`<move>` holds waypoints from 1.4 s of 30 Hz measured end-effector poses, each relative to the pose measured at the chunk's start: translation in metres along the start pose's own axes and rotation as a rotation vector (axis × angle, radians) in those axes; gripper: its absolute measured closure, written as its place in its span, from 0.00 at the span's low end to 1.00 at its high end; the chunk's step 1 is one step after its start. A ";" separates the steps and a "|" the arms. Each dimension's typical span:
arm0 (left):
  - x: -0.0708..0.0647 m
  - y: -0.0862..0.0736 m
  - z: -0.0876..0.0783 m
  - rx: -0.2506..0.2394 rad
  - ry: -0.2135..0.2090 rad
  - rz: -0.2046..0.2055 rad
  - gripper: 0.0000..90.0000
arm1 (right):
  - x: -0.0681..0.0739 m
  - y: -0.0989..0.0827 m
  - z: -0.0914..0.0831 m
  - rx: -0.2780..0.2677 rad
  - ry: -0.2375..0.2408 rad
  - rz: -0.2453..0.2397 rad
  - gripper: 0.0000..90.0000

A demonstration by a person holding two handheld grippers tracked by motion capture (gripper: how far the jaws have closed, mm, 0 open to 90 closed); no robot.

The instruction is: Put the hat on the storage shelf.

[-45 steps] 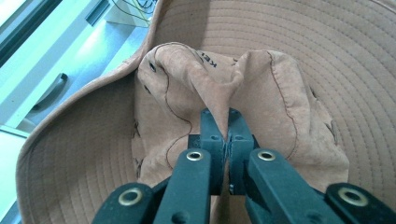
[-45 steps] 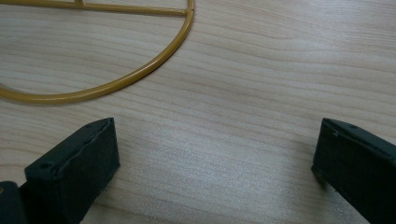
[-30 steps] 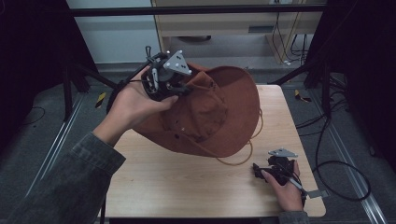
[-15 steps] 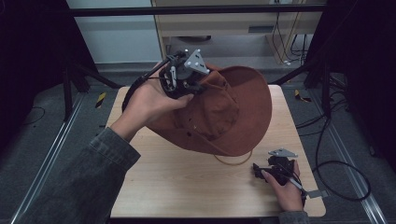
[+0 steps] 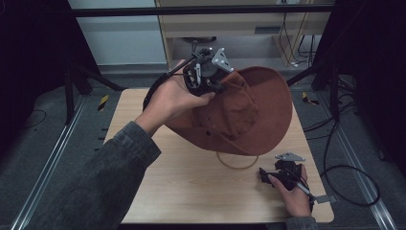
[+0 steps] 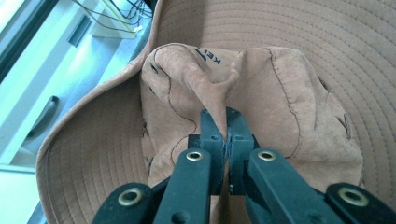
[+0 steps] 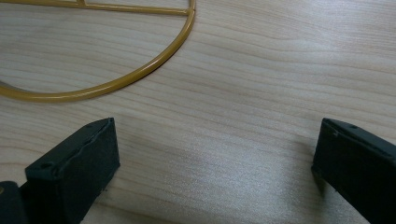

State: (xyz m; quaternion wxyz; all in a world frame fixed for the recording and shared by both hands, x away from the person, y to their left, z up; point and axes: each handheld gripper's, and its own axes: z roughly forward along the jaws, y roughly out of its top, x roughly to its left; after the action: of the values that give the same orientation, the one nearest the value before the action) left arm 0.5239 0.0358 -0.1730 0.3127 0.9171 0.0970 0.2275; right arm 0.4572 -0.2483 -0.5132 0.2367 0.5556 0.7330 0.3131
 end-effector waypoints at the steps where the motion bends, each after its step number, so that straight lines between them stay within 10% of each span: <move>1: -0.001 0.001 0.002 0.004 -0.002 0.005 0.98 | 0.000 0.000 0.000 0.000 0.000 0.000 0.00; 42: -0.008 0.035 0.048 0.004 -0.034 0.041 0.98 | 0.000 0.000 0.000 -0.001 0.002 0.004 0.01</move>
State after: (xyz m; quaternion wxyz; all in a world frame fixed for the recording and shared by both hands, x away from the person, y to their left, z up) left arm 0.5414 -0.0196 -0.1884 0.3077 0.9233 0.0731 0.2180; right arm 0.4572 -0.2482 -0.5132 0.2357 0.5565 0.7319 0.3148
